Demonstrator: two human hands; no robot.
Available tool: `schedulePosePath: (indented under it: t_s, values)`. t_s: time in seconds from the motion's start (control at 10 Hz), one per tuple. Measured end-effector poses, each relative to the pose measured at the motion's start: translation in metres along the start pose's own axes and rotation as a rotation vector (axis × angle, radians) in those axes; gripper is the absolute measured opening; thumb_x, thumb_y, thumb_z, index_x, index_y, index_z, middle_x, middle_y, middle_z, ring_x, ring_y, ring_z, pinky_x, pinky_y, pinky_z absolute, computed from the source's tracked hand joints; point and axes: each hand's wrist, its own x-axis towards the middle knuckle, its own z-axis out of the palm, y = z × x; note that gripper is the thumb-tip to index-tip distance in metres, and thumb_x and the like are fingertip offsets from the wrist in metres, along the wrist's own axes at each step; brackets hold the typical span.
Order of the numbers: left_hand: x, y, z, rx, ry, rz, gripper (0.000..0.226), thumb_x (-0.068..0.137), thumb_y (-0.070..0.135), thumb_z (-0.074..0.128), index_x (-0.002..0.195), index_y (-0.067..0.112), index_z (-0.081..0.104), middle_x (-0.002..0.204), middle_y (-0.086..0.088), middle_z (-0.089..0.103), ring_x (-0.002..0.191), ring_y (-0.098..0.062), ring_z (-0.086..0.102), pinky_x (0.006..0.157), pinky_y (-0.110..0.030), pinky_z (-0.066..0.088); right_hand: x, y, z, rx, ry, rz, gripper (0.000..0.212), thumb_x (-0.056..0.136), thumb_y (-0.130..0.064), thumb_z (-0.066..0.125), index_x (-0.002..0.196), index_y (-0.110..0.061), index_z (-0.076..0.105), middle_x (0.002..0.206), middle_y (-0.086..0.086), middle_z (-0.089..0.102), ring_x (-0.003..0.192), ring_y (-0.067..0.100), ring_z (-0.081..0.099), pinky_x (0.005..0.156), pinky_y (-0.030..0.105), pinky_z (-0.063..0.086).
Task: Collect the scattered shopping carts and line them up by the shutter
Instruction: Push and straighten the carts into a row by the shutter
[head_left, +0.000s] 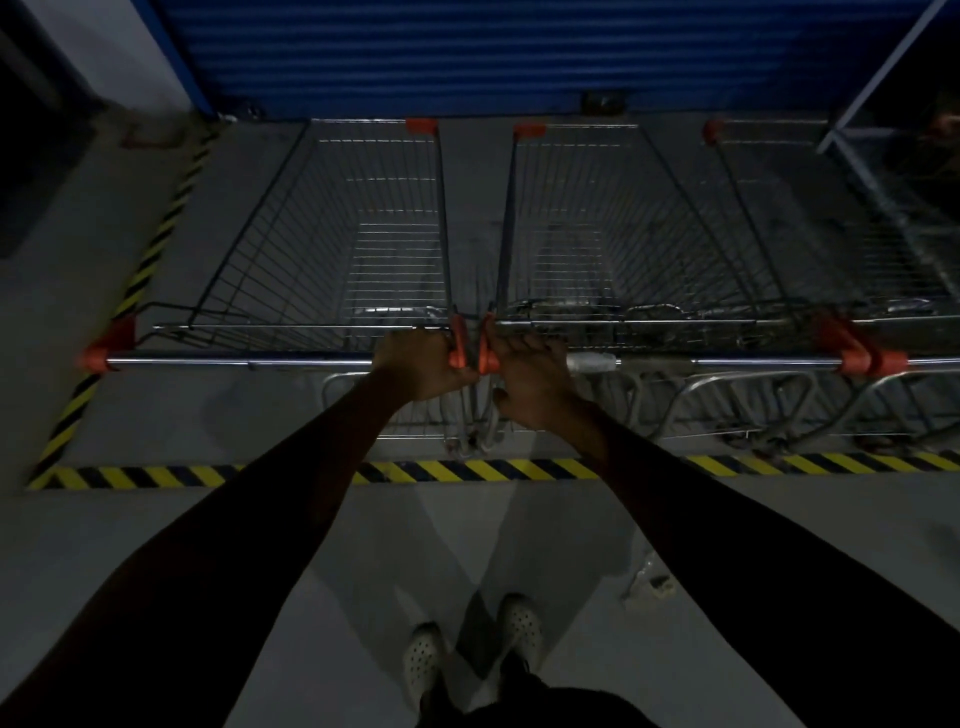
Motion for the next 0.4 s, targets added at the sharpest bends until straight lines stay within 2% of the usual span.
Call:
schedulePosePath:
  t_s: [0.2,0.3,0.4]
  values:
    - [-0.018,0.008,-0.007,-0.083,0.096,0.063,0.05,0.091,0.057,0.052,0.125,0.021,0.061,0.119,-0.009,0.066,0.111,-0.028,0.06,0.085,-0.029,0.041,0.0,0.005,-0.003,0.074,-0.021,-0.036,0.101,0.079,-0.034,0.068,0.155,-0.015,0.005,0.152,0.01,0.032,0.138,0.031,0.029,0.108,0.044,0.024]
    - [-0.047,0.012,-0.007,-0.031,0.134,0.063,0.053,0.089,0.06,0.051,0.131,0.028,0.054,0.13,-0.008,0.059,0.119,-0.031,0.055,0.097,-0.043,0.043,-0.017,0.002,-0.013,0.156,-0.008,-0.063,0.099,0.081,-0.033,0.07,0.155,-0.014,0.008,0.155,0.016,0.024,0.141,0.036,0.026,0.114,0.045,0.025]
    - [-0.062,0.012,-0.011,-0.013,0.169,0.021,0.055,0.088,0.057,0.052,0.133,0.026,0.051,0.134,-0.008,0.053,0.124,-0.032,0.049,0.102,-0.047,0.037,-0.03,-0.007,-0.023,0.193,0.033,-0.093,0.099,0.081,-0.031,0.072,0.155,-0.013,0.009,0.158,0.018,0.017,0.143,0.038,0.023,0.115,0.047,0.028]
